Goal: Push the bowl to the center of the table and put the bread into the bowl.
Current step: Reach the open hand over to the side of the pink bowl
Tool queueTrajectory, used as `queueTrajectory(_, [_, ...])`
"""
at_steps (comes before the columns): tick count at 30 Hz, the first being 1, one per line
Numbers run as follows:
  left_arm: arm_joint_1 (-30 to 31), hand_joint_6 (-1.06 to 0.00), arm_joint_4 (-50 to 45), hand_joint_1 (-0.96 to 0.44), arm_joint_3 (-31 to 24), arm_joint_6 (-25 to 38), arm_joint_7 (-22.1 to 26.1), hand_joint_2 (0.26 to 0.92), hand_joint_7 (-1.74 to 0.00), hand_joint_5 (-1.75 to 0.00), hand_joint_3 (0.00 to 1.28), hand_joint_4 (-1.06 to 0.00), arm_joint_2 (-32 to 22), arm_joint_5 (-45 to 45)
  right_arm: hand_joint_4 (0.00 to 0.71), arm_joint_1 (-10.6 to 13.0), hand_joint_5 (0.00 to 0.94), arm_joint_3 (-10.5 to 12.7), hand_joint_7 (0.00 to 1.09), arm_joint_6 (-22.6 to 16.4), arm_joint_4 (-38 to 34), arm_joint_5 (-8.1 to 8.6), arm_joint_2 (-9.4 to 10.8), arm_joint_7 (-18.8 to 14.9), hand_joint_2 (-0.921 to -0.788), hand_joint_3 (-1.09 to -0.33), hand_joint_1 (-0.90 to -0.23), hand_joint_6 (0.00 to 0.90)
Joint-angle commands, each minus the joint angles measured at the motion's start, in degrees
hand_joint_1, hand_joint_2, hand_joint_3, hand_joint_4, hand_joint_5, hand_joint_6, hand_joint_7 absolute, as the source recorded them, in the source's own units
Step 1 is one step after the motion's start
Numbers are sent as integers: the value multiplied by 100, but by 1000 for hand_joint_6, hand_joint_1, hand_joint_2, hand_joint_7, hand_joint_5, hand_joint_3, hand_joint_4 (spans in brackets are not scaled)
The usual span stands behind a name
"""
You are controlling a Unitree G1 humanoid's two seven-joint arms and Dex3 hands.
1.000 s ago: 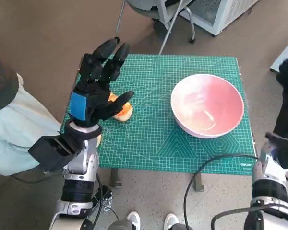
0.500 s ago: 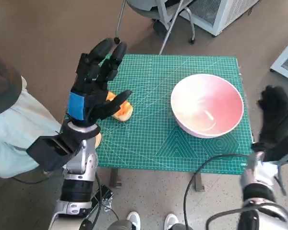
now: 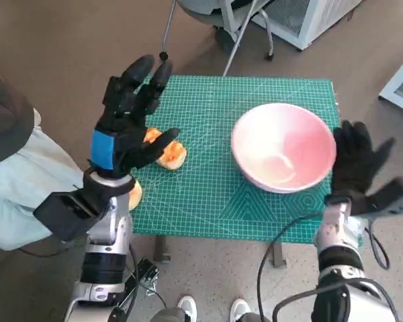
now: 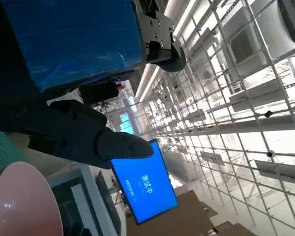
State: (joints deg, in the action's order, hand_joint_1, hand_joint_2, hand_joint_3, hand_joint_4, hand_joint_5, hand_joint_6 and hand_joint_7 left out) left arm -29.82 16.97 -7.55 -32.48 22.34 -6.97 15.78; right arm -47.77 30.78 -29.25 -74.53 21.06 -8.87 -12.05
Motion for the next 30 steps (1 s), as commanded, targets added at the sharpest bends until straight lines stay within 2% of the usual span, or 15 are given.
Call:
queueTrajectory(1, [150,-201,-190,-256,-23,-53,-11,921,-456,-1,155,-355,-82,-50,212,-107,0,55,592,259,-115,22,180,135,-921,-858,-445,52])
queueTrajectory(8, [325,-235,-382,-251,-62,-16,-73,921,-394,-1,153,-356,-144,-65,202,-454,2,451,602,601,-140,434,413,3,-921,-813,-460,45])
queueTrajectory(12, [417,-247,-460,-253,-73,-17,-115,921,-382,-1,152,-356,-168,-80,206,-647,2,688,646,786,-149,682,521,-141,-921,-797,-464,44])
queueTrajectory(15, [494,-270,-493,-256,-80,-54,-161,921,-341,-1,150,-357,-189,-108,202,-824,1,883,732,982,-167,898,614,-192,-921,-783,-468,21])
queueTrajectory(20, [563,-284,-509,-257,-82,-89,-242,921,-312,-2,152,-355,-199,-165,213,-1009,7,1064,755,1150,-188,1080,730,-121,-921,-782,-464,10])
queueTrajectory(22, [577,-286,-467,-257,-92,-127,-278,921,-307,-2,152,-355,-206,-204,220,-1087,10,1109,756,1203,-200,1113,787,-45,-921,-778,-462,5])
queueTrajectory(26, [583,-291,-317,-260,-122,-249,-377,921,-299,-3,152,-356,-220,-361,232,-1153,14,1067,748,1260,-210,1043,819,51,-921,-779,-454,0])
queueTrajectory(30, [577,-292,-104,-268,-164,-475,-594,921,-293,-6,154,-363,-337,-792,232,-1141,12,906,776,1266,-206,834,715,116,-921,-783,-449,-1])
